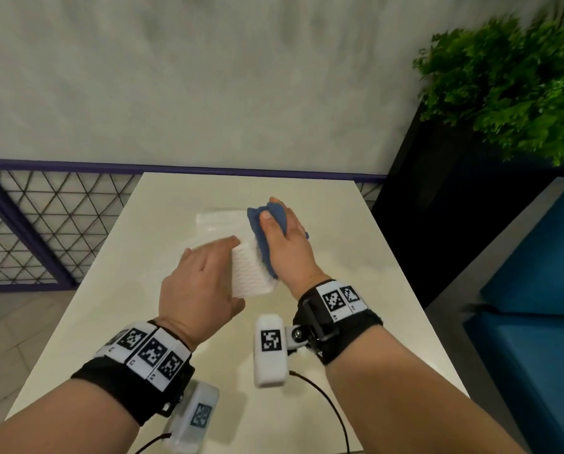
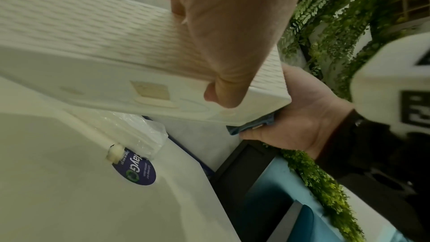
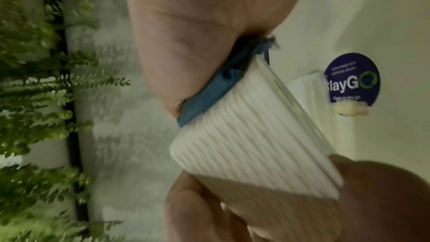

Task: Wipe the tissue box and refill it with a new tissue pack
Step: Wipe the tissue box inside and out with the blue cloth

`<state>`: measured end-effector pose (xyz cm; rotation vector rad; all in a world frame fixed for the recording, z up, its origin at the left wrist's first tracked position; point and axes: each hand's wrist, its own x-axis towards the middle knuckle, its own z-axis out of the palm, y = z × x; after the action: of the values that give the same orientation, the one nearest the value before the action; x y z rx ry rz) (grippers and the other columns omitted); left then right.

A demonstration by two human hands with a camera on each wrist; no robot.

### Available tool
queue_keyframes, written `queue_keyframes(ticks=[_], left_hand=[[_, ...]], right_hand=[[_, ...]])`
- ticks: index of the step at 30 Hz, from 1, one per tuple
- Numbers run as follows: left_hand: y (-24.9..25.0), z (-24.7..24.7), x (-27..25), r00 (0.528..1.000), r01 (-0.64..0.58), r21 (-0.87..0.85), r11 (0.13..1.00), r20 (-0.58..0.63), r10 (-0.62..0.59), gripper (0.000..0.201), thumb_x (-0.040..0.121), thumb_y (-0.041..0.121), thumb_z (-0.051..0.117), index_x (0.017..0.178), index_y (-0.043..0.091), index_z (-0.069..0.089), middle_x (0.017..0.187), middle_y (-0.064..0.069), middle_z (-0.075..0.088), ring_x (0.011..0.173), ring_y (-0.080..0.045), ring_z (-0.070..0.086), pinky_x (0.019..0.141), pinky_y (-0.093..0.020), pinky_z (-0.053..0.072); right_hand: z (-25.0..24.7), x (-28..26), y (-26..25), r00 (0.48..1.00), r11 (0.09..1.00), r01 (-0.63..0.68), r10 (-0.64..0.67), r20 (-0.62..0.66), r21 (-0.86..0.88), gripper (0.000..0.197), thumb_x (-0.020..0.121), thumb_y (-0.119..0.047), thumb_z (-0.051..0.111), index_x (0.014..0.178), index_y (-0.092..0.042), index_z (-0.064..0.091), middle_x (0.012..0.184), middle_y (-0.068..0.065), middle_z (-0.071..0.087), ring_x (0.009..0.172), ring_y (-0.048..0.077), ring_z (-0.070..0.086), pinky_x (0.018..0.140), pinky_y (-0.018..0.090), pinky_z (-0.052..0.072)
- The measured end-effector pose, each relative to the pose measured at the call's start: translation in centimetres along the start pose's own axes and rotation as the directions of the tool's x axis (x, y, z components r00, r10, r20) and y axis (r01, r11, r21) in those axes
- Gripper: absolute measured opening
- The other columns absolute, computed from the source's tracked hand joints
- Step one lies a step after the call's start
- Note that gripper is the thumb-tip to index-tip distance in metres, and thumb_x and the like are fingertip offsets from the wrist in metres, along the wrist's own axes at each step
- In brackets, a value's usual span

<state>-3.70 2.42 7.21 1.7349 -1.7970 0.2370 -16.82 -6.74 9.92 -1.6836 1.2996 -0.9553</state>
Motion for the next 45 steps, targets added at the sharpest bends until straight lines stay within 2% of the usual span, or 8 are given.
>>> queue_keyframes(ticks=[8, 16, 21, 24, 28, 31, 35, 45], left_hand=[[-0.7, 1.7, -0.1, 0.997, -0.007, -0.130, 0.991, -0.072, -0.002, 0.065, 0.062, 0.031, 0.075, 0.119, 0.018, 0.045, 0.096, -0.004, 0.066, 0.093, -0.017, 0.049, 0.089, -0.056, 0.048], [-2.2, 1.3, -0.7, 0.983, -0.183, -0.105, 0.977, -0.011, 0.183, 0.101, 0.034, 0.016, 0.091, 0.125, 0.020, 0.047, 0.116, -0.004, 0.067, 0.112, -0.024, 0.062, 0.101, -0.050, 0.038], [-5.3, 1.2, -0.2, 0.903, -0.424, -0.203, 0.882, -0.030, 0.428, 0.070, 0.066, 0.029, 0.081, 0.125, 0.014, 0.047, 0.131, -0.003, 0.057, 0.133, -0.031, 0.041, 0.111, -0.055, 0.029], [-6.2, 1.4, 0.3, 0.891, -0.438, -0.200, 0.876, 0.033, 0.453, 0.066, 0.070, 0.022, 0.080, 0.126, 0.013, 0.046, 0.140, -0.004, 0.049, 0.138, -0.034, 0.033, 0.117, -0.049, 0.019], [-6.4, 1.2, -0.1, 0.933, -0.281, -0.062, 0.958, 0.214, 0.287, 0.093, 0.057, 0.035, 0.088, 0.135, 0.021, 0.039, 0.151, -0.003, 0.035, 0.144, -0.026, 0.018, 0.119, -0.039, 0.004], [-4.9, 0.5, -2.2, 0.958, -0.194, 0.007, 0.981, 0.216, 0.188, 0.108, 0.055, 0.060, 0.078, 0.144, 0.020, 0.031, 0.154, -0.004, 0.030, 0.145, -0.027, 0.018, 0.116, -0.053, 0.009], [-1.8, 1.5, -4.4, 0.949, -0.294, 0.128, 0.947, 0.159, 0.273, 0.104, 0.057, 0.042, 0.081, 0.144, 0.013, 0.033, 0.149, -0.009, 0.035, 0.138, -0.027, 0.031, 0.110, -0.057, 0.019], [-2.7, 2.0, -2.2, 0.989, 0.128, 0.040, 0.991, -0.086, -0.124, 0.067, 0.066, 0.014, 0.077, 0.125, 0.015, 0.044, 0.123, -0.010, 0.058, 0.123, -0.029, 0.045, 0.093, -0.079, 0.025]], right_hand=[[2.2, -6.9, -0.1, 0.987, 0.969, 0.162, -0.155, 0.048, -0.187, 0.061, 0.093, -0.055, 0.033, 0.149, -0.041, 0.013, 0.162, -0.009, -0.002, 0.148, 0.011, -0.010, 0.121, 0.040, -0.003], [-2.1, -1.2, 0.4, 0.990, 0.987, -0.144, 0.142, 0.021, 0.075, 0.052, 0.097, -0.054, 0.032, 0.143, -0.030, 0.036, 0.141, 0.005, 0.050, 0.128, 0.022, 0.048, 0.108, 0.034, 0.037], [-3.3, 0.3, 2.0, 0.794, 0.738, -0.607, 0.545, 0.271, 0.295, 0.092, 0.055, -0.082, 0.066, 0.125, -0.022, 0.059, 0.108, 0.006, 0.068, 0.097, 0.030, 0.065, 0.090, 0.042, 0.051], [-3.1, 0.3, 3.1, 0.712, 0.613, -0.703, 0.611, 0.346, 0.361, 0.093, 0.042, -0.055, 0.089, 0.122, -0.016, 0.063, 0.116, 0.009, 0.064, 0.109, 0.037, 0.061, 0.097, 0.055, 0.046], [-1.4, -0.5, 2.8, 0.741, 0.596, -0.658, 0.622, 0.254, 0.460, 0.055, 0.043, -0.034, 0.079, 0.090, -0.009, 0.066, 0.093, 0.012, 0.061, 0.089, 0.028, 0.059, 0.074, 0.044, 0.046], [-0.2, -1.4, 2.7, 0.774, 0.624, -0.602, 0.610, 0.171, 0.498, 0.036, 0.062, -0.028, 0.075, 0.089, -0.007, 0.063, 0.077, 0.012, 0.062, 0.071, 0.028, 0.063, 0.063, 0.040, 0.054], [2.4, -2.9, 1.9, 0.798, 0.640, -0.525, 0.599, 0.063, 0.561, 0.043, 0.063, -0.033, 0.073, 0.100, -0.014, 0.062, 0.082, 0.009, 0.066, 0.075, 0.030, 0.065, 0.068, 0.043, 0.055], [4.1, -6.3, -0.8, 0.899, 0.757, -0.423, 0.419, 0.127, 0.498, 0.018, 0.083, -0.038, 0.067, 0.094, -0.024, 0.067, 0.094, -0.001, 0.072, 0.089, 0.016, 0.067, 0.076, 0.031, 0.053]])
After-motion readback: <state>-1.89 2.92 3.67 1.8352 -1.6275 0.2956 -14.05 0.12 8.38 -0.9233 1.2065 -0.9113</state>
